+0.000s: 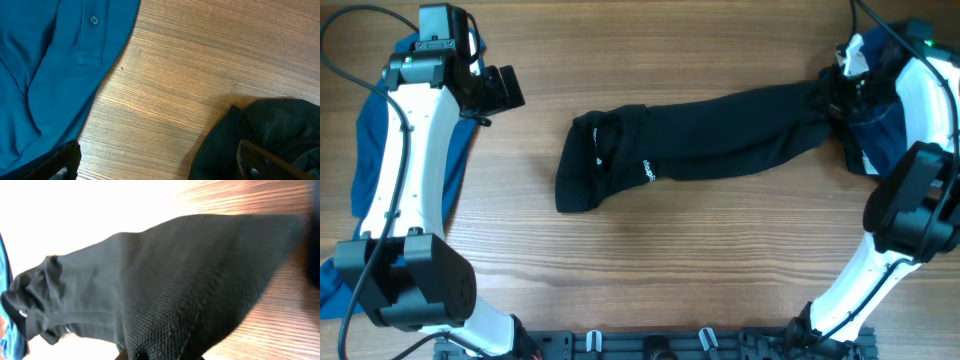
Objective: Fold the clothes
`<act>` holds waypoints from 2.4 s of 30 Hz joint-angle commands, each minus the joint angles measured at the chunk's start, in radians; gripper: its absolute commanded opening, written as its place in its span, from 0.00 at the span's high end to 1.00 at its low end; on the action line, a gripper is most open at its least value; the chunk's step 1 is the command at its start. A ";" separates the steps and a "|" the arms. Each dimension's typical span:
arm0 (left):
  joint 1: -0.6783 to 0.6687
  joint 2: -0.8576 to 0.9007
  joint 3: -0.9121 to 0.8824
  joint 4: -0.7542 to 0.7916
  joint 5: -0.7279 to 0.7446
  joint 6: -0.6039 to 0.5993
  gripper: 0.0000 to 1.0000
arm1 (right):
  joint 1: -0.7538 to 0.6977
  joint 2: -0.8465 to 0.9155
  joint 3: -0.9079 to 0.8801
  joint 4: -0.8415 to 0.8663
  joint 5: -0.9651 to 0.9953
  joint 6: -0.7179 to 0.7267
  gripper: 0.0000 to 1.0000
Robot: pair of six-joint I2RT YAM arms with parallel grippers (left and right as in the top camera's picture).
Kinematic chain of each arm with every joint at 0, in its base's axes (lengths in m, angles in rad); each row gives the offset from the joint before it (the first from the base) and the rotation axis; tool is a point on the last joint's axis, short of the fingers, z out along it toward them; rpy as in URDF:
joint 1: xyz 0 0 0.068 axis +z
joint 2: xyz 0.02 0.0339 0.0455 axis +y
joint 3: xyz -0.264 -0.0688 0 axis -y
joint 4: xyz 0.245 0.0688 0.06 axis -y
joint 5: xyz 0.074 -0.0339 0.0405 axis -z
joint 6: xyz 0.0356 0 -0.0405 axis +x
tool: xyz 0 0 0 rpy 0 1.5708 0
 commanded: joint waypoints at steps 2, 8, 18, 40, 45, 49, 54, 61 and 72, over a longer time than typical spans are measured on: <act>0.005 -0.014 0.008 0.012 0.012 -0.010 0.00 | 0.111 0.002 0.017 -0.043 -0.005 -0.025 0.96; 0.005 -0.014 0.008 0.013 0.012 -0.010 0.00 | 0.270 0.002 0.012 -0.064 0.113 0.030 0.96; 0.005 -0.014 0.008 0.022 0.012 -0.010 0.00 | 0.461 0.008 -0.028 -0.050 0.257 0.082 0.32; 0.005 -0.013 0.008 0.028 0.013 -0.010 0.00 | 0.524 0.008 -0.125 0.058 0.404 0.172 0.35; 0.005 -0.013 0.008 0.029 0.012 -0.009 0.00 | 0.525 0.008 -0.210 0.107 0.282 0.153 0.41; 0.005 -0.013 0.008 0.029 0.012 -0.010 0.00 | 0.547 0.007 -0.211 0.105 0.231 0.132 0.44; 0.005 -0.013 0.008 0.029 0.012 -0.009 0.00 | 0.592 0.007 -0.204 0.102 0.219 0.136 0.44; 0.005 -0.013 0.008 0.029 0.012 -0.009 0.00 | 0.618 -0.009 -0.134 0.059 0.166 0.162 0.43; 0.005 -0.012 0.008 0.031 0.023 -0.010 0.00 | 0.618 -0.111 -0.114 0.100 -0.021 0.183 0.39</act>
